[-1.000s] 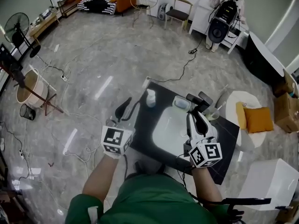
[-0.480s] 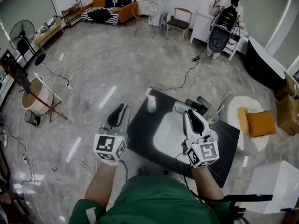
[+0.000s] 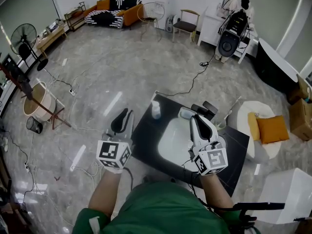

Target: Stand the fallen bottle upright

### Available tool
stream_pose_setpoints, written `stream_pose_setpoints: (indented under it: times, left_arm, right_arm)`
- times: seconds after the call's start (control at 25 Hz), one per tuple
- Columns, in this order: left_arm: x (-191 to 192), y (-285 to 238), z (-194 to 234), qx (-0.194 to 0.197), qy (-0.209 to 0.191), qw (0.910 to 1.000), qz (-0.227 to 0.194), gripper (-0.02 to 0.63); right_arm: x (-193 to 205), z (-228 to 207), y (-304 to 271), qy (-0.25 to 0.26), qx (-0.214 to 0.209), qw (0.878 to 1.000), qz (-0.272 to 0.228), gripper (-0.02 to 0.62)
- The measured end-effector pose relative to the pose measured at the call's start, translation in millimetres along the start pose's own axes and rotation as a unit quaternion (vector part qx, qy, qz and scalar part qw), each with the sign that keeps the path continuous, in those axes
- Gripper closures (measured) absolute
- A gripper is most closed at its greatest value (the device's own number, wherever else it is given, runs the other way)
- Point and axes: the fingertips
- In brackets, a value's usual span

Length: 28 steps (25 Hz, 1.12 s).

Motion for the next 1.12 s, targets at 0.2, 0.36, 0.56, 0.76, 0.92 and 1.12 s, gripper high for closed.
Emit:
stream_pose_setpoints:
  times: [0.2,0.36,0.56,0.76,0.92,1.12]
  left_arm:
    - [2.3,0.6,-0.9,-0.001,0.001,1.0,0.001,0.537]
    - [6.3,3.2,-1.1,-0.004,0.002,1.0,0.002,0.536]
    - [9.5,8.0,-1.3,-0.008,0.003,1.0,0.003,0.535]
    - [15.1,5.2,-9.6,-0.014,0.001,0.9999,0.004,0.535]
    - [19.0,-5.5,-22.5,-0.016,-0.002,0.9998,0.007,0.535]
    - [22.4,-20.7,-38.9,-0.021,-0.004,0.9997,0.012,0.534]
  right_arm:
    - [1.5,-1.2,2.4,0.001,-0.001,1.0,-0.004,0.561]
    - [4.4,-2.3,5.6,-0.003,0.001,1.0,-0.005,0.561]
    - [5.7,0.5,7.7,-0.003,-0.003,1.0,-0.008,0.565]
    - [11.7,-7.6,13.3,-0.009,-0.008,1.0,-0.01,0.569]
    - [16.8,-24.5,17.4,-0.015,-0.009,1.0,-0.011,0.574]
    - [22.2,-46.3,20.1,-0.02,-0.014,1.0,-0.015,0.577]
Point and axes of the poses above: the fingertips, and each gripper's own axes: y backward along the fingers, z to its left, x out of its underside, and after that the axes turned 14 degrees about y, right-handed
